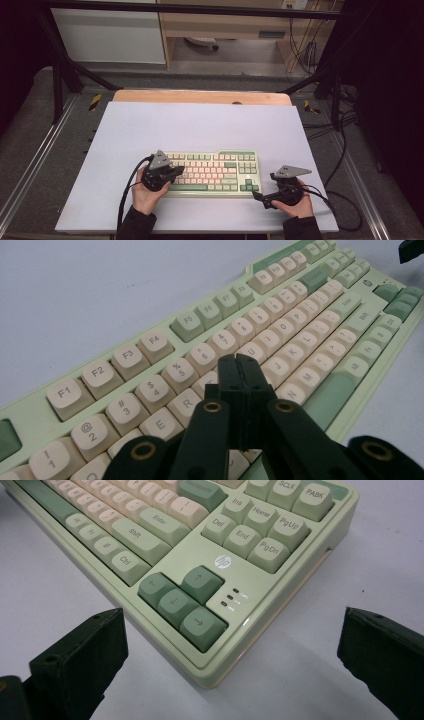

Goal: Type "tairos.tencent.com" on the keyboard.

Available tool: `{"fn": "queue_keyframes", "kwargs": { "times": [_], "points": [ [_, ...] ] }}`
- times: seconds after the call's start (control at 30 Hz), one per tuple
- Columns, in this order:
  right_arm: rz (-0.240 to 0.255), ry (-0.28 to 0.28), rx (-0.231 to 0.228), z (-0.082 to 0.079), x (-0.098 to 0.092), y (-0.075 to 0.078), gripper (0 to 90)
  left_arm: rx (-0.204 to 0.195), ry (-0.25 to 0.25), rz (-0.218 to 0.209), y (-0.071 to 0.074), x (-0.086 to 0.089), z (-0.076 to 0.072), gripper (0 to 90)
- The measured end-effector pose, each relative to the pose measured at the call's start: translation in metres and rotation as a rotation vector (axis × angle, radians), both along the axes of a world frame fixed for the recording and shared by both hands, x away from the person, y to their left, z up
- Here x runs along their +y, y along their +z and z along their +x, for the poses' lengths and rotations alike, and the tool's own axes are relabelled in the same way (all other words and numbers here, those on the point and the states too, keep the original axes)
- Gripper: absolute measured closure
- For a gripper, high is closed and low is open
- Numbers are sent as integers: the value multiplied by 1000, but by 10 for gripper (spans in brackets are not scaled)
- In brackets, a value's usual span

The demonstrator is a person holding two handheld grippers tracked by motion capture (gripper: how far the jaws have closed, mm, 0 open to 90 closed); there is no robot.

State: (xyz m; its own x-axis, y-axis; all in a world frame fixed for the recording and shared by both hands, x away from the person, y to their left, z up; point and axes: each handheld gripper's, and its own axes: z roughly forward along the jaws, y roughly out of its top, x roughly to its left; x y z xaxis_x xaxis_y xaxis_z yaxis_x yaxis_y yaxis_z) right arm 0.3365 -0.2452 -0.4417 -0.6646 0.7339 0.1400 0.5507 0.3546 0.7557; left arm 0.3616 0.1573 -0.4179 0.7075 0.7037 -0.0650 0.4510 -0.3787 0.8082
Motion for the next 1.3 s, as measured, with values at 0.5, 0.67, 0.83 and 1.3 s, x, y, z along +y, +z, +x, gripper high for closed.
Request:
{"fn": "queue_keyframes", "kwargs": {
  "times": [0.5, 0.67, 0.83, 1.3],
  "points": [
    [1, 2, 1, 0, 0, 0, 4, -3, 11, -12, 4, 14, -5, 900],
    [2, 2, 2, 0, 0, 0, 4, -9, 22, -13, 6, 19, -7, 900],
    [2, 2, 2, 0, 0, 0, 4, -10, 44, -14, 7, 26, -7, 900],
    [0, 2, -1, 0, 0, 0, 4, 24, 100, -11, -7, 45, -8, 900]
  ]
}}
